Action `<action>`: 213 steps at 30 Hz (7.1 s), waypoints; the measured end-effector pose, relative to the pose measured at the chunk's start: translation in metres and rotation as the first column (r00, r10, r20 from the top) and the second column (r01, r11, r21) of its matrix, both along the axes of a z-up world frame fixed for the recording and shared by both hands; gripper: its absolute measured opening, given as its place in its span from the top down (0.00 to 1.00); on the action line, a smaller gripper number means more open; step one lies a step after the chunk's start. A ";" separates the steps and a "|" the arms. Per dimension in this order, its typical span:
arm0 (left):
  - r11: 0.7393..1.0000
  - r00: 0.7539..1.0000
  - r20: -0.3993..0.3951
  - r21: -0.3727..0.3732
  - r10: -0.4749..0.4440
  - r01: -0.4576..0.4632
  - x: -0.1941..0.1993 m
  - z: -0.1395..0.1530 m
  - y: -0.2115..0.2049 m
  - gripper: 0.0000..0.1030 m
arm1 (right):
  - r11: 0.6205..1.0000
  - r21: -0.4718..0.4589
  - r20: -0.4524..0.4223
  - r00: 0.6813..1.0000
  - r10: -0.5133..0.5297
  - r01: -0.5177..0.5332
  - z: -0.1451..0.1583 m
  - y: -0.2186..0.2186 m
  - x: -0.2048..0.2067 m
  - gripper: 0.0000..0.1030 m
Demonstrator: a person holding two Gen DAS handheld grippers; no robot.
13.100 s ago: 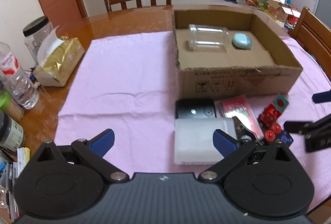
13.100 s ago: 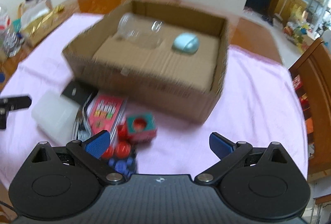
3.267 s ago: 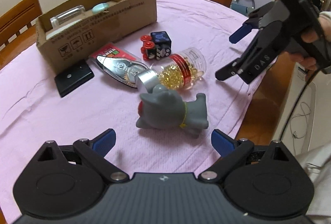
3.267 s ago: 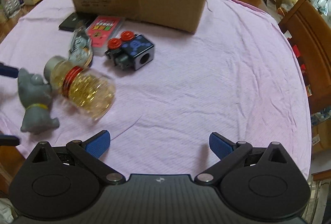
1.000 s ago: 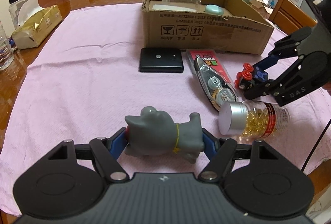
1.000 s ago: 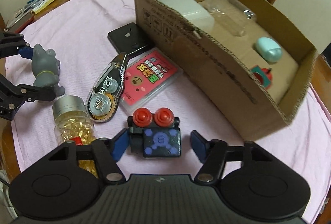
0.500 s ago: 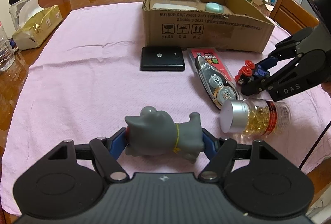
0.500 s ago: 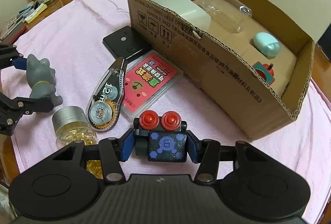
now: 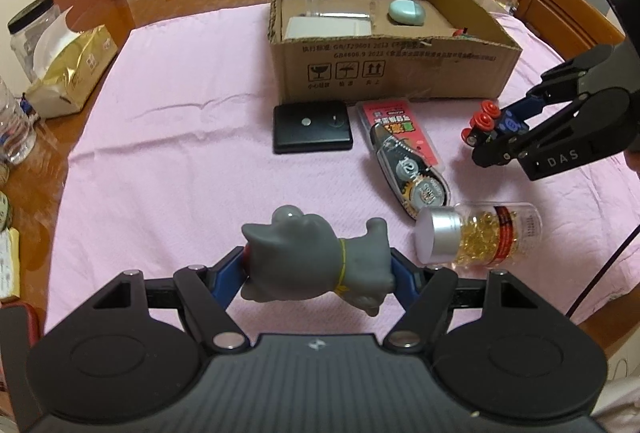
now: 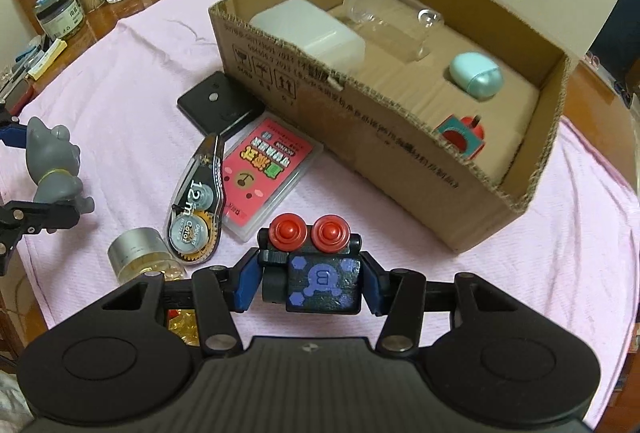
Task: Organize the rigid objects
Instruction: 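Carry the elephant and block into the box and open both tools, then grasp the gold capsule bottle with the right tool while the left tool grasps the tape roller, then carry the capsule bottle and tape roller into the box and open both tools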
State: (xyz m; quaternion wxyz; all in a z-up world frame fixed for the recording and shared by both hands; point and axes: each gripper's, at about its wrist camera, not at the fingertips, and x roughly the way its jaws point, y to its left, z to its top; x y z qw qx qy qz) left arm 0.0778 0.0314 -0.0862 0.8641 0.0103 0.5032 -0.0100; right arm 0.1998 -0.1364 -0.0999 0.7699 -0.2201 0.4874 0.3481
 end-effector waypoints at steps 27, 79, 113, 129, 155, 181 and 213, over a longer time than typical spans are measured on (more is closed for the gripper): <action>0.949 0.944 0.099 0.037 -0.315 0.313 0.086 0.084 0.021 0.30 | 0.980 0.089 0.105 0.977 -0.185 0.176 0.092 0.016 0.015 0.45; 0.987 0.971 0.186 0.070 -0.152 0.141 0.303 0.059 -0.010 0.04 | 0.891 0.137 0.119 0.886 -0.449 0.433 0.076 -0.007 0.025 0.00; 1.000 0.991 0.133 -0.010 0.022 -0.021 0.084 0.007 0.040 0.03 | 0.922 0.087 0.140 0.911 -0.387 0.378 0.026 0.023 -0.082 0.00; 0.997 0.993 0.103 -0.042 -0.063 0.067 0.067 -0.008 0.053 0.03 | 0.871 -0.034 0.241 0.850 -0.469 0.490 -0.010 0.066 -0.111 0.00; 0.981 0.980 0.051 0.045 -0.191 0.188 0.105 -0.034 -0.023 0.03 | 0.856 0.025 0.050 0.855 -0.517 0.516 -0.038 0.005 -0.112 0.00; 0.930 0.929 -0.023 0.006 -0.368 0.368 0.048 -0.051 -0.035 0.03 | 0.934 0.028 0.040 0.934 -0.356 0.355 -0.035 -0.010 -0.112 0.00; 0.979 0.979 0.013 0.000 -0.202 0.202 0.050 -0.051 -0.004 0.13 | 0.962 0.048 0.057 0.961 -0.271 0.269 -0.034 -0.017 -0.098 0.00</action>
